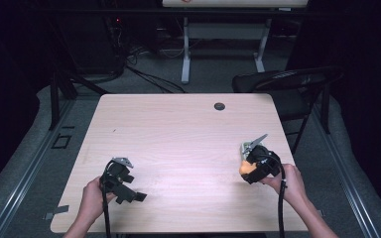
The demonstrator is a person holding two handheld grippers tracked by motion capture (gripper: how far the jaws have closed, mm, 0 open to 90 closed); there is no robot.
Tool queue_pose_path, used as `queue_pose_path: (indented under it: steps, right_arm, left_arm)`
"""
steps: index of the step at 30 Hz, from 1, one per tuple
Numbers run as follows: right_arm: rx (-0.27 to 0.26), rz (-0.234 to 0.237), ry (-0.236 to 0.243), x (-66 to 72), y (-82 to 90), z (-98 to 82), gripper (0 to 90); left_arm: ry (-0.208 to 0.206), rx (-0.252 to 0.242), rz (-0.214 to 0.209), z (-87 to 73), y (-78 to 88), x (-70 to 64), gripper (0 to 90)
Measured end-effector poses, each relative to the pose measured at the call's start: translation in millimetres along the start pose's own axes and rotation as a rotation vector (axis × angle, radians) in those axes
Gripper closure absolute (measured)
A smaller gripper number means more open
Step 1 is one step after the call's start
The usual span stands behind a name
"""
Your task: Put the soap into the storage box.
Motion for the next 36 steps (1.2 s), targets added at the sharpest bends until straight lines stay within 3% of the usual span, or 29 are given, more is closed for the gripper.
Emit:
queue_pose_path:
  steps: [15,22,36]
  right_arm:
    - [-0.003,-0.038,-0.022,-17.6,1.2,8.9,26.7]
    - [-0.021,-0.033,-0.07,-26.2,-0.1,13.2,26.7]
    - [-0.001,-0.049,-0.12,-52.0,-12.5,23.8,26.7]
  left_arm:
    - [-0.002,0.011,-0.001,-0.2,-1.0,0.5,0.1]
    - [-0.003,0.014,-0.003,-0.1,-1.3,0.0,0.1]
    - [-0.006,0.015,0.0,0.2,-2.1,0.2,0.1]
Point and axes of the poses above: each handheld gripper's, and its own axes: y roughly backward along the jaws, z roughly out of its top, x roughly to its left, the point moved 6 cm from there along -y, roughly forward along the jaws, and after that the axes turned 12 degrees about -y, right-handed, at the moved point
